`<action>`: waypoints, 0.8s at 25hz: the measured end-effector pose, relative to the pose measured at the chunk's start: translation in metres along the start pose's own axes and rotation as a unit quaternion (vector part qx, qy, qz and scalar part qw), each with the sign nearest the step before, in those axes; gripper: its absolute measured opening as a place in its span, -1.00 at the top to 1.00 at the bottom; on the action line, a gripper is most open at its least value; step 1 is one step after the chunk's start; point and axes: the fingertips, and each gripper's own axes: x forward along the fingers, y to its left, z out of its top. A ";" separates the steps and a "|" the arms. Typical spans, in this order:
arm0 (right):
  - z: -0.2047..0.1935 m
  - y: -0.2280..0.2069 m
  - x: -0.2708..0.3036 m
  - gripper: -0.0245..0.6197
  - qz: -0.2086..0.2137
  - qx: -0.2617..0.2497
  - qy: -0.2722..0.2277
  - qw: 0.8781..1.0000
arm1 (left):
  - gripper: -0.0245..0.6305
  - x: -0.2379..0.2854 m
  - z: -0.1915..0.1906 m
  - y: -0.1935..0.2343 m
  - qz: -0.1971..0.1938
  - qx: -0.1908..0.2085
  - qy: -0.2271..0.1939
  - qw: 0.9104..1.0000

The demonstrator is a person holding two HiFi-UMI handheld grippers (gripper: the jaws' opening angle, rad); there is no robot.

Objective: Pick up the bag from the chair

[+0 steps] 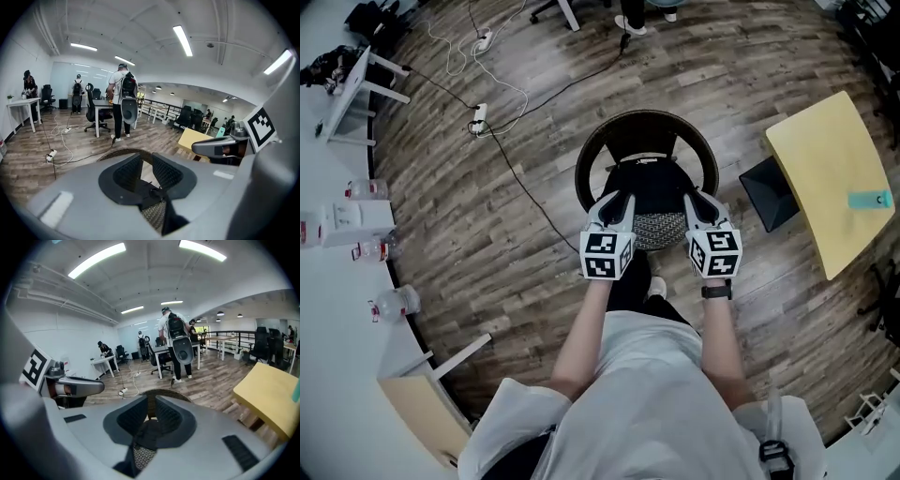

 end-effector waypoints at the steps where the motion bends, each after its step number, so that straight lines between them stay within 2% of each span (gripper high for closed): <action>1: -0.008 -0.003 0.007 0.89 -0.002 0.001 0.012 1.000 | 0.71 0.008 -0.009 0.006 0.000 -0.003 0.012 1.000; 4: -0.037 -0.012 0.026 0.87 -0.004 0.008 0.049 0.999 | 0.62 0.031 -0.037 0.021 -0.001 -0.008 0.049 0.999; 5: -0.049 -0.014 0.033 0.78 -0.001 0.010 0.064 0.998 | 0.58 0.038 -0.048 0.025 -0.001 -0.011 0.062 0.998; 6: -0.061 -0.014 0.040 0.49 0.003 0.010 0.080 0.997 | 0.56 0.044 -0.058 0.030 -0.002 -0.013 0.073 0.997; 7: -0.073 -0.015 0.048 0.34 0.009 0.008 0.097 0.995 | 0.52 0.051 -0.068 0.035 -0.004 -0.015 0.085 0.996; 13: -0.134 -0.028 0.100 0.21 0.030 -0.008 0.166 0.986 | 0.27 0.094 -0.129 0.062 -0.011 -0.022 0.147 0.989; 17: -0.168 -0.050 0.136 0.18 0.024 -0.021 0.200 0.979 | 0.13 0.126 -0.169 0.082 -0.011 -0.027 0.184 0.983; 20: -0.201 -0.068 0.164 0.18 0.019 -0.028 0.233 0.972 | 0.05 0.149 -0.204 0.096 -0.017 -0.036 0.220 0.975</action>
